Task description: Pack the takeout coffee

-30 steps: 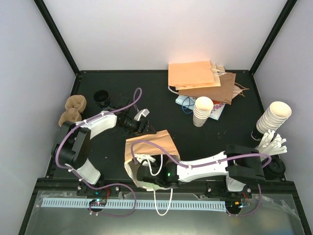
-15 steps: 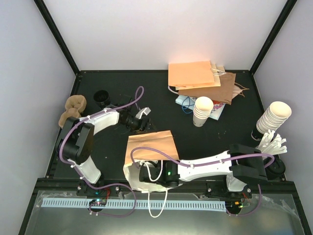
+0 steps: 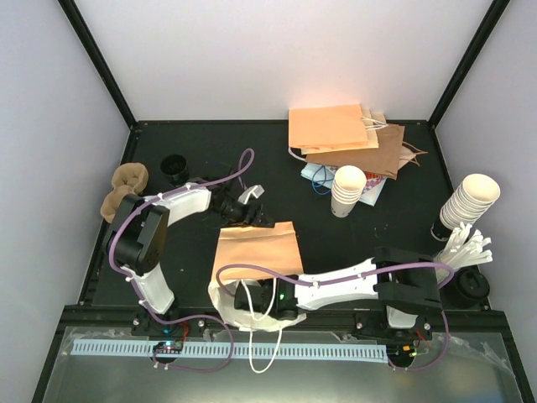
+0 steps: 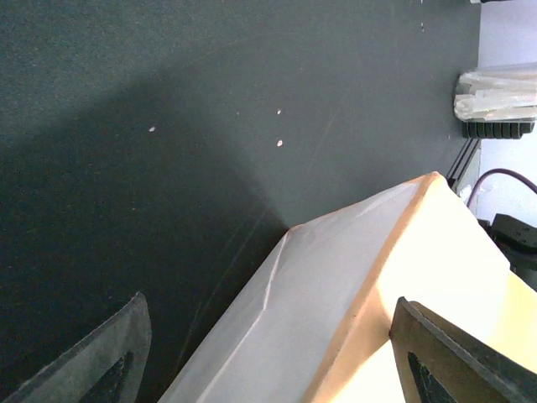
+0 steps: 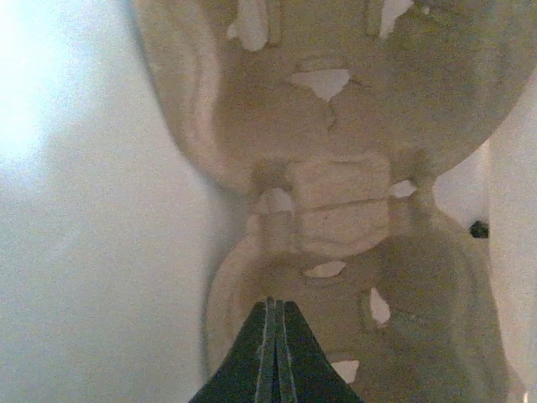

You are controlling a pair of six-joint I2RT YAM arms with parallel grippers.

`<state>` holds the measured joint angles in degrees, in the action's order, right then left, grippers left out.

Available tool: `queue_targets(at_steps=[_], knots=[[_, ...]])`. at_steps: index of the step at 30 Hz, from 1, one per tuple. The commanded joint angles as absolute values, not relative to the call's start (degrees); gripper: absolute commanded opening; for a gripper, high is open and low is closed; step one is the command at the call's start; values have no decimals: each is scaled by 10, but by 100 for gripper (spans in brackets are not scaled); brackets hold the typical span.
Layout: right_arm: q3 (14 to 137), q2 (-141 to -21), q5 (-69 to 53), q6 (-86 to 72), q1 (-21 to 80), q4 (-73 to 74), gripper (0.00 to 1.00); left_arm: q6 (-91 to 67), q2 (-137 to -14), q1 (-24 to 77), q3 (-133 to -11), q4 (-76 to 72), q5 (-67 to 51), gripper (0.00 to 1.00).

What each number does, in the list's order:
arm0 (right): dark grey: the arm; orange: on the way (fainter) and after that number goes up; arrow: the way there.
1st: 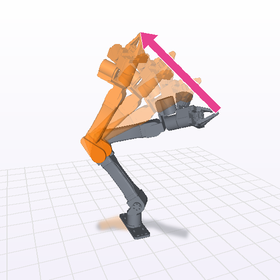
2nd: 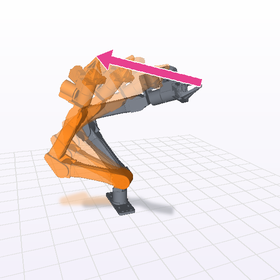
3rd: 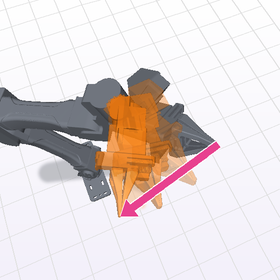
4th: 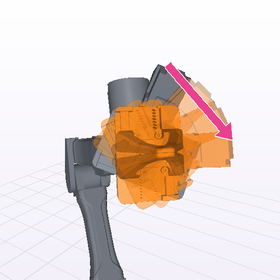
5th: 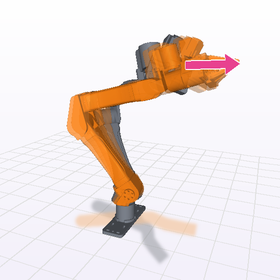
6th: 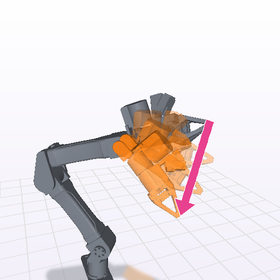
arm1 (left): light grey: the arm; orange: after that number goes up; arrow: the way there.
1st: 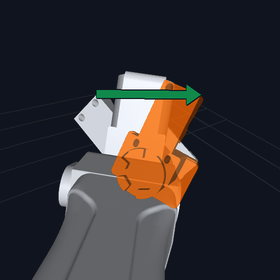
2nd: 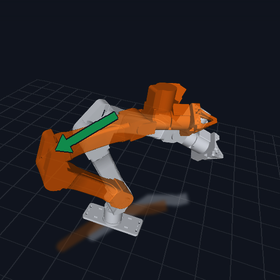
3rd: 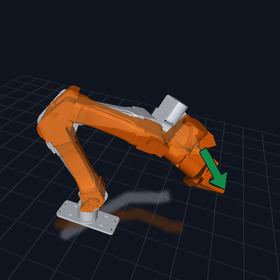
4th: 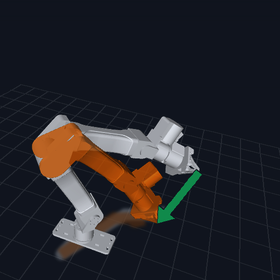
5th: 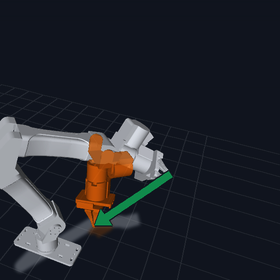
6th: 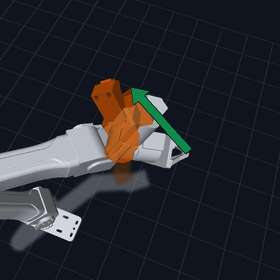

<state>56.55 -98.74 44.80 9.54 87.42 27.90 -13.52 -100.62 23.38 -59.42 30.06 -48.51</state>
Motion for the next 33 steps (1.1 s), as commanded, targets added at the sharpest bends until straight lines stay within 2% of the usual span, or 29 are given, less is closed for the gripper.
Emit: queue_targets(at_steps=[1,4,12,23,29,33], knots=[[577,-1000,458,162,845,230,1,-124,-1014,250,-604,309,-493,81],[574,-1006,489,202,834,199,1,-127,-1010,253,-600,310,-499,80],[574,-1038,476,285,808,131,2,-127,-990,262,-591,317,-516,80],[588,-1116,494,315,775,100,1,-120,-979,265,-575,322,-517,80],[591,-1056,487,264,791,157,1,-119,-973,265,-585,330,-494,79],[582,-1025,523,240,823,185,1,-123,-968,265,-600,333,-471,79]])
